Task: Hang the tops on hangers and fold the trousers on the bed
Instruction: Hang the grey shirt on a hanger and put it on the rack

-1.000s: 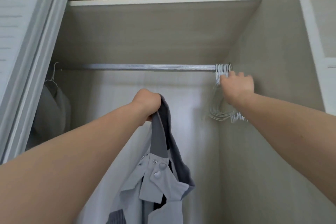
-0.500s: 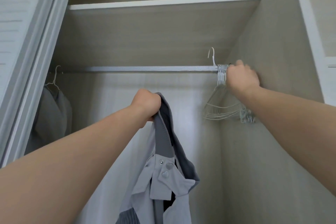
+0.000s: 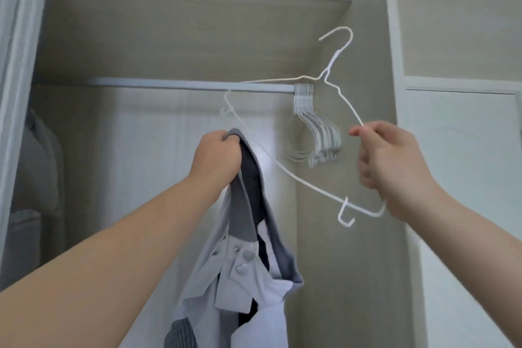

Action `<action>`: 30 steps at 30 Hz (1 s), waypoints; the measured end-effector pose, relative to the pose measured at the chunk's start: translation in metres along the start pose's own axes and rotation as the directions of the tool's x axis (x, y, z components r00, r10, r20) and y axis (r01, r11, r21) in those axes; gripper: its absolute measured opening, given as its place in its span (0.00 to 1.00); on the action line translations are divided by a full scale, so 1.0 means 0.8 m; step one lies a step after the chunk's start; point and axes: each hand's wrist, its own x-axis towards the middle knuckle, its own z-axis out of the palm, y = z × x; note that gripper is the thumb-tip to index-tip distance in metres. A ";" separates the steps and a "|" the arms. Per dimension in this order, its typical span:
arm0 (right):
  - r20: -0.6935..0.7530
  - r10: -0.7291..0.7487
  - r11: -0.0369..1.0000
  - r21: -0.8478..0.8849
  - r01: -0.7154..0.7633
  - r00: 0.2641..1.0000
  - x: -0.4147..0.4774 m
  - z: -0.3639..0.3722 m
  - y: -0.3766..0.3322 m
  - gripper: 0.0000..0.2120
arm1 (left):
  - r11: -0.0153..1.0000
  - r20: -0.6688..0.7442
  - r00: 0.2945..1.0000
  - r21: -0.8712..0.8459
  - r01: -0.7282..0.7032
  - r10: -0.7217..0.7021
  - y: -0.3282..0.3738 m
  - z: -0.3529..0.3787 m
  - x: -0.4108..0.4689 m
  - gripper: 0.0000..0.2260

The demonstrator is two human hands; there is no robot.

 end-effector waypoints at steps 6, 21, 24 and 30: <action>-0.008 0.118 0.959 0.259 -0.112 0.993 -0.129 -0.110 -0.031 0.12 | 0.995 0.054 0.995 0.062 0.083 -0.087 -0.013 0.024 -0.072 0.09; 0.306 0.328 0.900 0.186 -0.394 0.894 -0.232 -0.351 -0.083 0.13 | 0.856 0.077 0.986 0.510 0.088 -0.147 0.100 0.090 -0.301 0.13; 0.342 0.332 0.906 0.145 -0.398 0.879 -0.278 -0.415 -0.083 0.13 | 0.816 0.113 0.963 0.561 0.140 -0.243 0.115 0.110 -0.361 0.11; 0.318 0.375 0.920 -0.014 -0.391 0.871 -0.376 -0.514 -0.089 0.12 | 0.838 0.245 0.882 0.486 0.248 -0.403 0.152 0.164 -0.465 0.09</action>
